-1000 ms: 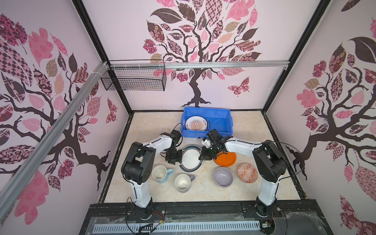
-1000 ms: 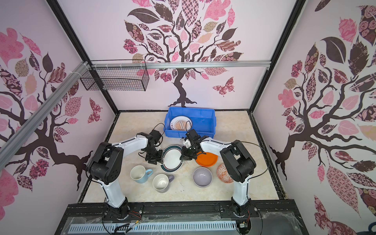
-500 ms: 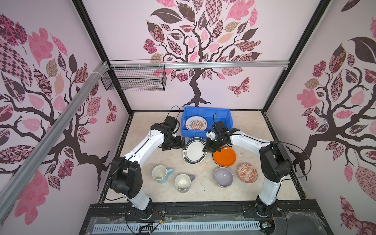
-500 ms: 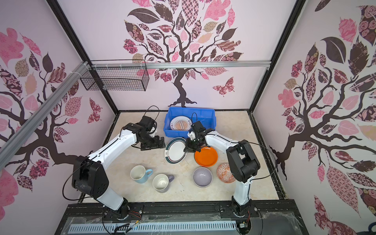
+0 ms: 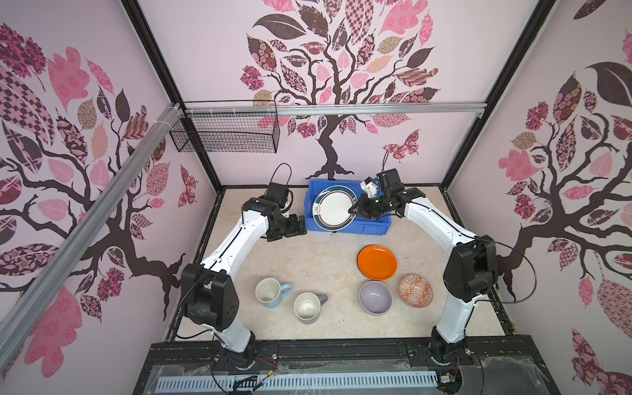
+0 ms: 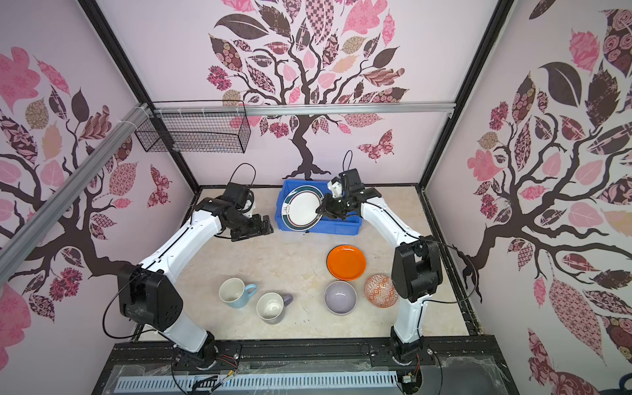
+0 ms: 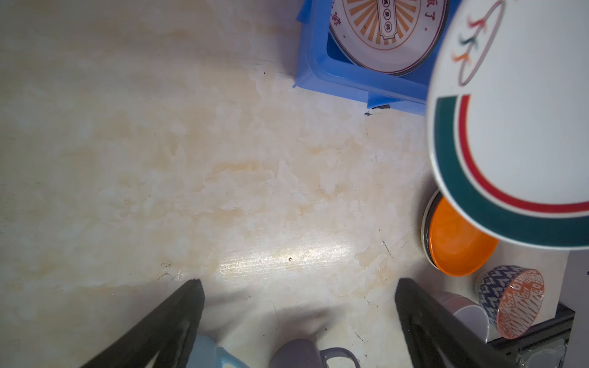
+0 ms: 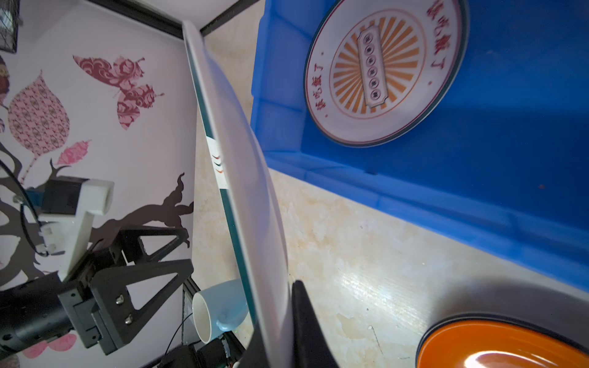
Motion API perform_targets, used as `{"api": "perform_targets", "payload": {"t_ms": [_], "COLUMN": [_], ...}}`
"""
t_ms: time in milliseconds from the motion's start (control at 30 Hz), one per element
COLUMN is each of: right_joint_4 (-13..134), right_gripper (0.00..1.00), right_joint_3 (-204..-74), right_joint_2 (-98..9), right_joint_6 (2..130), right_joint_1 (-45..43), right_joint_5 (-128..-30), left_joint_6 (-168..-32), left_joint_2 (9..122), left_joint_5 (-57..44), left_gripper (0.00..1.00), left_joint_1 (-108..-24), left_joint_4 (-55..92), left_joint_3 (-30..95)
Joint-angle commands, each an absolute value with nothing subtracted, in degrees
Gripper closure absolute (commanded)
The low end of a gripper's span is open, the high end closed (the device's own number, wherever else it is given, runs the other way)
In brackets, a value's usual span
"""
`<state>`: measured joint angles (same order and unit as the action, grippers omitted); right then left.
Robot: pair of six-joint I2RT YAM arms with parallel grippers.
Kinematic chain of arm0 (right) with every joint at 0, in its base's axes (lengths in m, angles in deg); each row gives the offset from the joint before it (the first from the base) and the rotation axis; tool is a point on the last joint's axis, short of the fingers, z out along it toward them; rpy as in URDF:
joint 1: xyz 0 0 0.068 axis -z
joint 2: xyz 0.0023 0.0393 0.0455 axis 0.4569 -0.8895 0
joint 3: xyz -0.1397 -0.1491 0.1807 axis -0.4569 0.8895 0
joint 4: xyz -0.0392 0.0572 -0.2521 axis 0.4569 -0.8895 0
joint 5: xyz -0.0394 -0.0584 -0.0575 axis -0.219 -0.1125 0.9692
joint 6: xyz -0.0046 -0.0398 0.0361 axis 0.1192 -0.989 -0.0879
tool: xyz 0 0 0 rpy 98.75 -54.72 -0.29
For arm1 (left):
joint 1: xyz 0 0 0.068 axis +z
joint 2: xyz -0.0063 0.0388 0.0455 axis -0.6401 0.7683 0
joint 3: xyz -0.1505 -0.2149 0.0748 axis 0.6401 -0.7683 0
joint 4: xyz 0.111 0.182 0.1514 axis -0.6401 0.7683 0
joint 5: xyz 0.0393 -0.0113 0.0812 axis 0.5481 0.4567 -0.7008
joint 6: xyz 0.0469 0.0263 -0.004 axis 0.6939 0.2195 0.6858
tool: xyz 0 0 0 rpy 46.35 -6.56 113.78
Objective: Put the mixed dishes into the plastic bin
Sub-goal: 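Lift the green-rimmed plate into the bin with the right gripper while the left draws back, then lower the green-rimmed plate onto the sunburst plate and open the right gripper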
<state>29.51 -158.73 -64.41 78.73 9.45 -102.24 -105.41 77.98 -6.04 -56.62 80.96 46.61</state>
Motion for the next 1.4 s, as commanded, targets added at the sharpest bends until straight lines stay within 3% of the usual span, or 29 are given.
{"api": "perform_targets", "payload": {"t_ms": [0, 533, 1067, 1133, 1300, 1367], "right_joint_4": [32.48, 27.79, 27.07, 26.52, 23.71, 21.85], "right_gripper": [0.89, 0.89, 0.86, 0.83, 0.54, 0.50], "right_joint_3": [-162.86, -191.87, -190.07, -190.11, -191.75, -192.44], "right_joint_2": [-69.70, -97.11, -103.13, -103.48, -104.67, -104.84], "right_joint_6": [78.55, 76.23, 77.65, 77.52, 76.76, 75.68], "right_joint_1": [12.15, 14.31, 13.21, 13.05, 12.47, 12.18], "right_joint_5": [-103.51, -100.91, -104.78, -104.85, -104.12, -103.26], "left_joint_6": [-104.74, -102.46, -102.26, -102.27, -102.00, -102.02], "left_joint_2": [79.54, 85.76, 86.40, 86.26, 85.90, 85.58], "left_joint_5": [-5.43, -6.85, -4.97, -4.50, -3.51, -3.30], "left_gripper": [0.02, 0.02, 0.02, 0.02, 0.02, 0.02], "left_joint_1": [-56.00, -52.73, -52.28, -52.29, -52.34, -52.28], "left_joint_4": [81.46, 85.49, 85.94, 85.76, 85.69, 85.60], "left_joint_3": [50.20, 57.31, 54.98, 54.09, 52.97, 52.54]}}
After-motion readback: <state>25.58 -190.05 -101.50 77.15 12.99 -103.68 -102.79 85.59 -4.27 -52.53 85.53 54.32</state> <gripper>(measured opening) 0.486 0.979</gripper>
